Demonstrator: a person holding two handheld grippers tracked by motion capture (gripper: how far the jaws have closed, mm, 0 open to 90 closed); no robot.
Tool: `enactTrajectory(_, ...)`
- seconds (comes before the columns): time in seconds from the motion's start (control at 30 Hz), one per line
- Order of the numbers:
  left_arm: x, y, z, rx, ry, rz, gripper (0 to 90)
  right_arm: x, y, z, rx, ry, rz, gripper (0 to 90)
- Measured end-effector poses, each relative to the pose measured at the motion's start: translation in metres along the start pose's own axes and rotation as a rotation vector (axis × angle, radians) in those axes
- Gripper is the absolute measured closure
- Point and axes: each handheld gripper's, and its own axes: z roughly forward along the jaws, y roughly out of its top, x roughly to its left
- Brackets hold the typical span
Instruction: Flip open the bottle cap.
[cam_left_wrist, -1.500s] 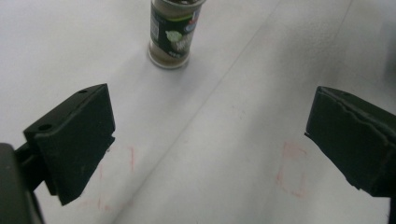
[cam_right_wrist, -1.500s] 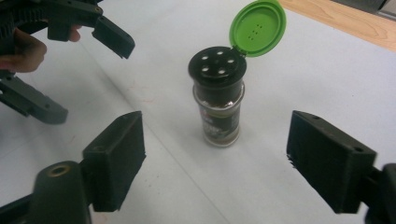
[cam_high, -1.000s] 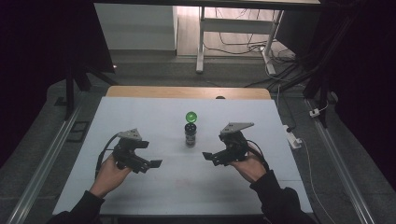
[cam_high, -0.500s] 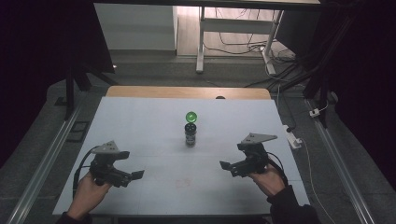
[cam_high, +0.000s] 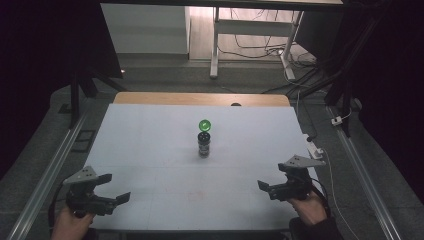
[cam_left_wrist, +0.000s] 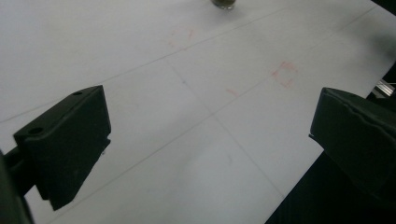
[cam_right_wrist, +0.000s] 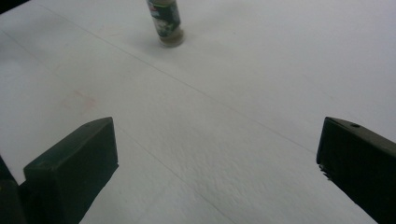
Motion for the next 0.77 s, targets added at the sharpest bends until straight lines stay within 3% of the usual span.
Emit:
enactTrajectory(0.27, 0.003, -0.013, -0.014, -0.002, 0.065, -0.015, 0.0, -0.009, -0.02, -0.015, 0.032, -0.06, 0.052, 0.0)
enactTrajectory(0.4, 0.003, -0.019, -0.016, 0.025, 0.094, -0.014, 0.0, -0.011, -0.027, -0.019, 0.054, -0.074, 0.079, 0.0)
enactTrajectory(0.63, 0.003, -0.024, -0.021, 0.044, 0.12, -0.027, 0.0, -0.012, -0.03, -0.025, 0.062, -0.079, 0.098, 0.0)
enactTrajectory(0.77, 0.004, -0.023, -0.02, 0.042, 0.114, -0.032, 0.0, -0.011, -0.03, -0.023, 0.077, -0.079, 0.094, 0.0)
